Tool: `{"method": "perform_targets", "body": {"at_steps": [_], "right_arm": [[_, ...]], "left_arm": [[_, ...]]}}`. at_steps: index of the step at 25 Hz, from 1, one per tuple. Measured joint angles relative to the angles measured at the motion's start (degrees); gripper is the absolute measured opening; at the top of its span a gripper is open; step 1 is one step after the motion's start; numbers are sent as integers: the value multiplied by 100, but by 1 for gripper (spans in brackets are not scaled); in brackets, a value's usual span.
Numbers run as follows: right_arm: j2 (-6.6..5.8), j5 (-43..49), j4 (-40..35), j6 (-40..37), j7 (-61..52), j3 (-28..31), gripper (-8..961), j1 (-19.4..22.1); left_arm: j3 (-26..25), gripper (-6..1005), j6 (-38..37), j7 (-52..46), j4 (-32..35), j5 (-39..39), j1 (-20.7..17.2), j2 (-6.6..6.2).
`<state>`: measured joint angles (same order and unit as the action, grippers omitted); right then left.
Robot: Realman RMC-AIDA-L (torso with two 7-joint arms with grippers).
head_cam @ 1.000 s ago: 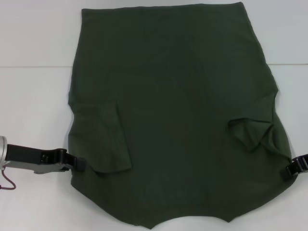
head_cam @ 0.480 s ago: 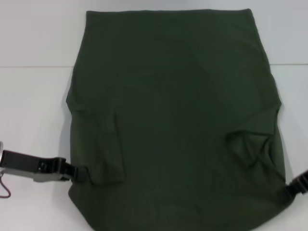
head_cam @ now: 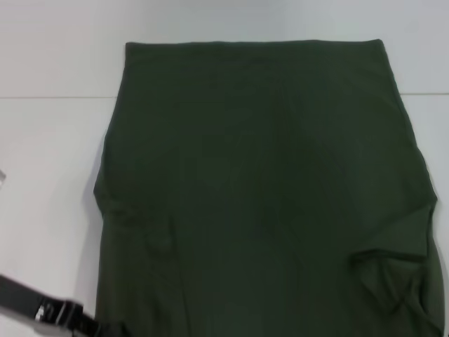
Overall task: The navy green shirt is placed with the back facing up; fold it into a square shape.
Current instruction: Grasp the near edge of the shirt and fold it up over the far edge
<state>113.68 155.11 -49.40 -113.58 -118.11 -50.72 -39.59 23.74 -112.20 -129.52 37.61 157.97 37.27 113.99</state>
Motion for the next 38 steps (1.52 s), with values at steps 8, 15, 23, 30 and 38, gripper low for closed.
{"method": "perform_targets", "body": {"at_steps": [8,15,23,30,38], "right_arm": [[10,2,423,-22,60,-598,65,39],[-46,-233,347,-16,149,192,66,97],[-328,-1321,151,113,167,2275,66,482],[-320,-2770,166,705,447,3210,66,1074],[36,-3482,650,2382,922,3238,66,1221]], "left_arm": [[463,41,-393,110,-105,106,-41,104],[209,42,-293,151,-98,-503,29,82],[-1284,42,554,60,-140,-1330,8,-106],[-1995,42,1577,235,-156,-2345,-280,-73],[-1975,43,2849,1093,-811,-3366,-372,82]]}}
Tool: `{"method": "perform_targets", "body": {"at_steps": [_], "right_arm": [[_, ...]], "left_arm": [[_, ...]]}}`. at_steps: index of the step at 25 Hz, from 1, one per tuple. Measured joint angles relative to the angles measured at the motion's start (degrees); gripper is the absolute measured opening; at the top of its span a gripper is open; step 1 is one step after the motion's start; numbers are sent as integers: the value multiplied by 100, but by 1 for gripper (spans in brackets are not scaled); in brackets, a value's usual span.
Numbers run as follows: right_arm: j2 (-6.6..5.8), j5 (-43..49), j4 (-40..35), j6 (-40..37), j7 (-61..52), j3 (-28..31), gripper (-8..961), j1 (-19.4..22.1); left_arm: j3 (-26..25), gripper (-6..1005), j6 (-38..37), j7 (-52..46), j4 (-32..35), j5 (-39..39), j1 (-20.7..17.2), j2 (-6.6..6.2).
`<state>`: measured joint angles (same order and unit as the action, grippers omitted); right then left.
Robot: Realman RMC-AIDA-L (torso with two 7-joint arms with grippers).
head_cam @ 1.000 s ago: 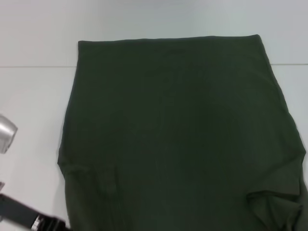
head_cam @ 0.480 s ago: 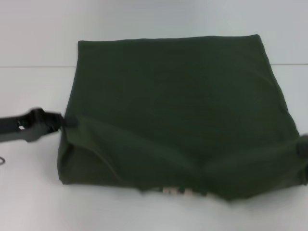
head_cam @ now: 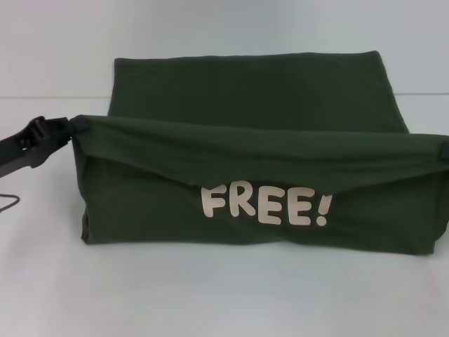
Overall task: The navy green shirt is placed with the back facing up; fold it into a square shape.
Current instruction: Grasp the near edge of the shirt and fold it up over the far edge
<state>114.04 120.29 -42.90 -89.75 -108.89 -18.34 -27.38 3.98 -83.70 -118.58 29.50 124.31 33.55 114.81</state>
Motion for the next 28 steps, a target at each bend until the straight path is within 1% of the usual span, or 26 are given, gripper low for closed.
{"method": "perform_targets", "body": {"at_steps": [2,3,8,11,12,13,14,16,17,19,21,25,26,28], "right_arm": [[93,-4,130,350,128,-11,66,-77],[159,-7,180,605,257,-14,66,-129],[405,-14,302,1570,728,-23,66,-361],[456,-15,455,2052,994,-66,65,-524],[460,-17,508,2204,1047,-87,65,-578],[465,-17,568,2379,1091,-120,65,-639],[468,-18,626,2543,1132,-153,65,-692],[488,-20,704,2854,1226,-214,75,-767],[527,-23,769,3196,1402,-279,81,-830],[542,-25,811,3332,1480,-303,91,-860],[553,-31,907,3503,1605,-350,101,-910],[556,-33,977,3695,1762,-420,122,-993],[557,-35,990,3732,1782,-430,127,-1013],[558,-40,1015,3806,1803,-449,138,-1053]], "left_arm": [[1,43,195,275,-98,-70,74,54],[5,43,327,438,-142,-114,129,117],[3,43,1260,1195,-204,-283,385,412],[10,43,1729,1717,-229,-369,593,576],[13,43,1829,1842,-229,-385,651,615],[13,43,1829,1842,-229,-385,651,615],[16,43,2187,2189,-231,-415,805,733],[16,43,2353,2352,-233,-444,871,798],[16,43,2440,2463,-237,-481,890,828],[15,43,2569,2697,-256,-608,913,881],[18,43,2598,2901,-326,-743,910,902],[23,43,2615,3043,-403,-851,890,905],[24,43,2669,3230,-486,-1022,871,906],[24,44,2687,3304,-513,-1097,866,907]]}}
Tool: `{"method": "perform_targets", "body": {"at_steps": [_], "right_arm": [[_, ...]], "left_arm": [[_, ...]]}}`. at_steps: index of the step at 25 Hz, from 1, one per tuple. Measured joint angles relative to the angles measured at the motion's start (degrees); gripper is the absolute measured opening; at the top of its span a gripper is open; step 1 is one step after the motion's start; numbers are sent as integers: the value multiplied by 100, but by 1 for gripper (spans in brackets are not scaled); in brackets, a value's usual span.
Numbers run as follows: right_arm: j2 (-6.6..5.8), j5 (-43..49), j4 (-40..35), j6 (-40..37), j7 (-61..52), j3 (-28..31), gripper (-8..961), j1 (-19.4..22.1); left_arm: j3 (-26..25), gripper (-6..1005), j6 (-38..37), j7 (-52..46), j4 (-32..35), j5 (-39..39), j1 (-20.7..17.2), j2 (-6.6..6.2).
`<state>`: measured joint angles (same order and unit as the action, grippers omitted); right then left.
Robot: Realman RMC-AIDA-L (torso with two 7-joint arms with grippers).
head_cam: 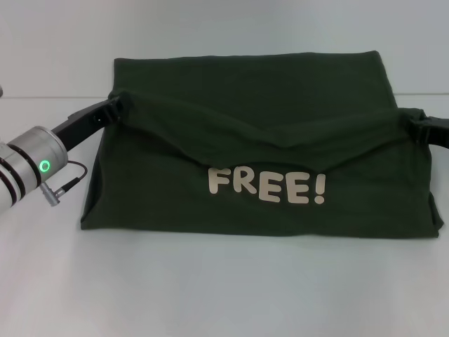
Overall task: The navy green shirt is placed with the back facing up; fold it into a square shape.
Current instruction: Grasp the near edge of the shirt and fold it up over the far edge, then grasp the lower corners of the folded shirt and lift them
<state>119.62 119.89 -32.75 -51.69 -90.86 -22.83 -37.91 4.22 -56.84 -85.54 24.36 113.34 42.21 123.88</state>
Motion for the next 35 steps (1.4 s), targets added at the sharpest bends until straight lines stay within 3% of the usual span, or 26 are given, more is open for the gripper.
{"method": "perform_targets", "body": {"at_steps": [10,18,21,26,32,35], "right_arm": [[9,-4,97,155,4,-210,190,-153],[13,40,251,463,-371,-570,231,-265],[-14,44,246,516,-611,-771,247,-231],[-79,23,183,250,-801,-800,497,-131],[-269,-35,163,-352,-1149,-702,708,-45],[-343,-74,76,-668,-1325,-685,804,35]], "left_arm": [[-19,44,120,517,-178,-306,-10,5],[-23,46,418,1571,-766,-1181,-12,22],[-44,199,460,1637,-802,-1231,-21,29],[-51,434,422,1515,-793,-1508,-205,13],[-4,671,-152,1126,-666,-1498,-483,-54],[200,723,-483,802,-444,-1437,-622,-59]]}}
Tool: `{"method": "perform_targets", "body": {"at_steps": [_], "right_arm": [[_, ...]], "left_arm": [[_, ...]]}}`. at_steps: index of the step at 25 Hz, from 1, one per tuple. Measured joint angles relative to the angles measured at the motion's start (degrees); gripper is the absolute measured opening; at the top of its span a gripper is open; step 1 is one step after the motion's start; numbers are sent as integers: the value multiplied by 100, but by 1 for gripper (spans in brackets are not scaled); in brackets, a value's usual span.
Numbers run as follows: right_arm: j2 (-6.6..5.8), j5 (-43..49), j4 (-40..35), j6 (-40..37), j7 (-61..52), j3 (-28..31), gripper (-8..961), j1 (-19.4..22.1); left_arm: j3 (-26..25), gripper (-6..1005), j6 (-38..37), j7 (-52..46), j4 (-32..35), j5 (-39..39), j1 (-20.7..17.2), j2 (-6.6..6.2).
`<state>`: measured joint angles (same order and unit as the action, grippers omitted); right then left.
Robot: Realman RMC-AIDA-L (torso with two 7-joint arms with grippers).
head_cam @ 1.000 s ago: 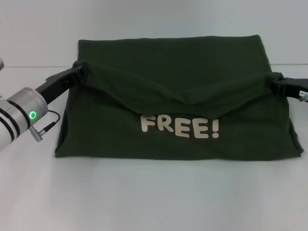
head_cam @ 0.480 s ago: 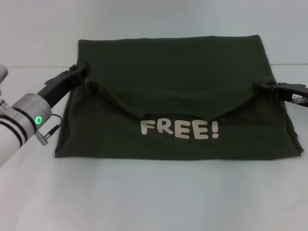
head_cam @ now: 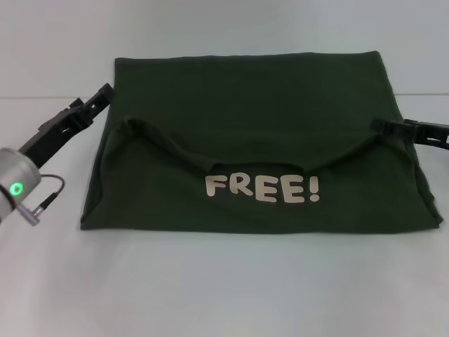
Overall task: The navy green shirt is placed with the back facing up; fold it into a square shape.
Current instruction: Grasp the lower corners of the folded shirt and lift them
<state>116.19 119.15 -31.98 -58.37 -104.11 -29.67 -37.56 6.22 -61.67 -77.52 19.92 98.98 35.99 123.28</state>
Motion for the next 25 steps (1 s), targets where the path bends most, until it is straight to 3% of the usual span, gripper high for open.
{"method": "perform_targets", "body": {"at_steps": [5,9,12,15,19,25], "right_arm": [[-153,4,-516,-1129,-483,-24,929,456],[-313,10,-597,-1898,-604,-17,942,749],[-334,-6,-623,-2215,-571,-12,945,857],[-295,9,-654,-2304,-516,-47,945,870],[-226,33,-631,-2249,-348,-66,945,824],[-185,58,-630,-2142,-333,-130,945,788]], "left_arm": [[753,811,-663,-1531,803,535,-459,-124],[1024,865,-1546,-2991,1681,2236,-623,-336],[987,872,-2275,-3405,2118,3206,-593,-429],[975,874,-2735,-3443,2363,3382,-587,-513],[990,874,-2566,-3497,2296,3642,-493,-588],[1083,875,-1773,-3471,1662,3745,-244,-663]]}}
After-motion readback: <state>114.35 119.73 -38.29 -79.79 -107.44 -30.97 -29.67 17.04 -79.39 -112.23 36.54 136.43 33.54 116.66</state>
